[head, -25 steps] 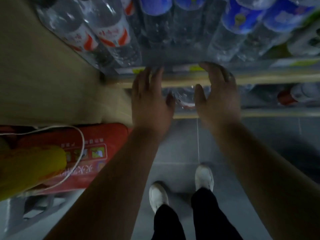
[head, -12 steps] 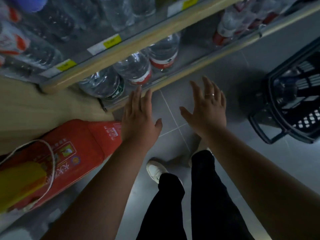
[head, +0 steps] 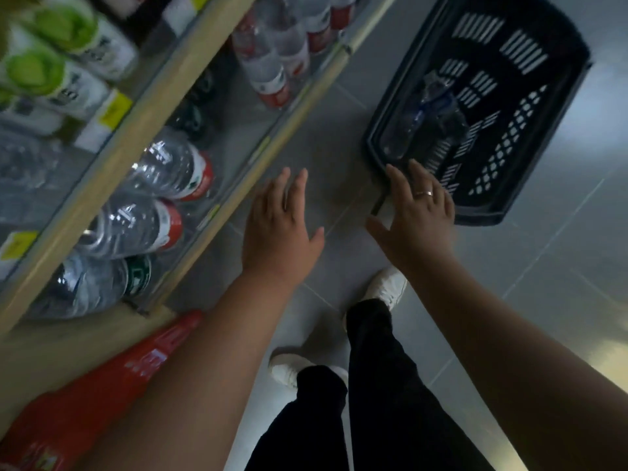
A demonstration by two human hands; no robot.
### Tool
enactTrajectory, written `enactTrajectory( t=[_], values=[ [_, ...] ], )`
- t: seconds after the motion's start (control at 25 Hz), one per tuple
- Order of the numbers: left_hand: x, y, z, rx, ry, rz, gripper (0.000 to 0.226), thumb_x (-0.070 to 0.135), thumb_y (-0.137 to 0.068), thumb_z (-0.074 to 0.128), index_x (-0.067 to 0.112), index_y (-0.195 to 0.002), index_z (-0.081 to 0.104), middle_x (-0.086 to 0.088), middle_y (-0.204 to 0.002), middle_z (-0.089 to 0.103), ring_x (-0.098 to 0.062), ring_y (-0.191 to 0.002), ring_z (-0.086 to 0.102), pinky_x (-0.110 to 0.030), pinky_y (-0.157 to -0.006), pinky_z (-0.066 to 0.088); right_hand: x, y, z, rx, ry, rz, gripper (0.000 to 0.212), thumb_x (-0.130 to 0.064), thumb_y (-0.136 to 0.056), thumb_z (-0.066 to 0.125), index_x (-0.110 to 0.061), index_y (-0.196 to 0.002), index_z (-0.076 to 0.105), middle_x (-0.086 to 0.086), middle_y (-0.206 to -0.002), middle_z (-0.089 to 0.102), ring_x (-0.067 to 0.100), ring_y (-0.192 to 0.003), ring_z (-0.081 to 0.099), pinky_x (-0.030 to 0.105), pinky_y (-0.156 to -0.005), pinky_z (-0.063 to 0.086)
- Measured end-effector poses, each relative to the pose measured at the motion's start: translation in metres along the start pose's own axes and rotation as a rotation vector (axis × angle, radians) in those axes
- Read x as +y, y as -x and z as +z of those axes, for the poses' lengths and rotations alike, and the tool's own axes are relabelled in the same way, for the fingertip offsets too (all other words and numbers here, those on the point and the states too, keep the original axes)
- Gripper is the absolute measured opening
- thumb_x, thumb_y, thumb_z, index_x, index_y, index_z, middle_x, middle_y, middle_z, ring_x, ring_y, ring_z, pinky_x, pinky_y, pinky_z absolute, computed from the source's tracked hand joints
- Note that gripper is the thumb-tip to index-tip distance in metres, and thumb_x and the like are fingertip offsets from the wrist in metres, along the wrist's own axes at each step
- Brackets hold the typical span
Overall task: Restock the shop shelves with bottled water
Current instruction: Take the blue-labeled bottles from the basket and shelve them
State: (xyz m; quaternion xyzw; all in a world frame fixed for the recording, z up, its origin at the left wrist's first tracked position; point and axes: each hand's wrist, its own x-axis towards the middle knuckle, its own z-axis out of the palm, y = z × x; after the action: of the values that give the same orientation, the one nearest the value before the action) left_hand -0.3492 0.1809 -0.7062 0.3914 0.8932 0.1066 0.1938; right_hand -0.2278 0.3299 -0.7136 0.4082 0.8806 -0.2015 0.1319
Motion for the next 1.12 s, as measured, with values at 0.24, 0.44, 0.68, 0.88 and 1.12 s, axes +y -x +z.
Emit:
enactTrajectory(
  t=[0.24,0.44,0.68,0.88,1.12],
  values=[
    [0.098,-0.101,-0.001,-0.109,0.019,0.092,0.081,0.033,-0.088,0.065,0.012,-0.153,0.021,-0.017,-0.158,0.024,-0.034,-0.143,0.028,-0.041,-0.114,0.026,0.092,-0.039,-0.044,0.002,-0.104,0.167,0.081,-0.048,-0.087,0.06,-0.03,-0.153,0.016,0.005,-0.161,0.012,0.028,-0.147,0.01,0.045,-0.12,0.01],
    [0.157,-0.169,0.018,-0.211,0.03,0.185,0.079,0.035,-0.09,0.061,0.016,-0.154,0.018,-0.011,-0.16,0.018,-0.029,-0.145,0.024,-0.038,-0.114,0.026,0.132,-0.082,-0.057,0.019,-0.176,0.242,0.08,-0.045,-0.087,0.062,-0.028,-0.152,0.019,0.008,-0.159,0.018,0.03,-0.146,0.016,0.045,-0.118,0.017],
    [0.18,-0.255,0.063,-0.423,0.033,0.16,0.081,0.038,-0.092,0.059,0.02,-0.154,0.012,-0.006,-0.161,0.013,-0.027,-0.146,0.02,-0.04,-0.115,0.028,0.162,-0.159,-0.061,-0.009,-0.245,0.33,0.077,-0.038,-0.086,0.064,-0.026,-0.15,0.024,0.009,-0.155,0.023,0.032,-0.14,0.027,0.046,-0.113,0.027],
    [0.172,-0.311,0.093,-0.536,0.026,0.132,0.079,0.037,-0.092,0.061,0.019,-0.154,0.014,-0.006,-0.16,0.014,-0.028,-0.144,0.022,-0.039,-0.113,0.03,0.179,-0.24,-0.041,0.023,-0.276,0.433,0.076,-0.034,-0.085,0.066,-0.025,-0.149,0.026,0.009,-0.151,0.029,0.032,-0.135,0.034,0.047,-0.108,0.037],
    [0.162,-0.343,0.158,-0.505,0.176,0.034,0.076,0.03,-0.09,0.064,0.021,-0.152,0.021,-0.003,-0.157,0.021,-0.022,-0.142,0.026,-0.036,-0.115,0.031,0.218,-0.336,0.039,-0.06,-0.282,0.507,0.078,-0.033,-0.084,0.068,-0.028,-0.148,0.024,0.009,-0.149,0.029,0.031,-0.132,0.037,0.049,-0.104,0.039]
  ],
)
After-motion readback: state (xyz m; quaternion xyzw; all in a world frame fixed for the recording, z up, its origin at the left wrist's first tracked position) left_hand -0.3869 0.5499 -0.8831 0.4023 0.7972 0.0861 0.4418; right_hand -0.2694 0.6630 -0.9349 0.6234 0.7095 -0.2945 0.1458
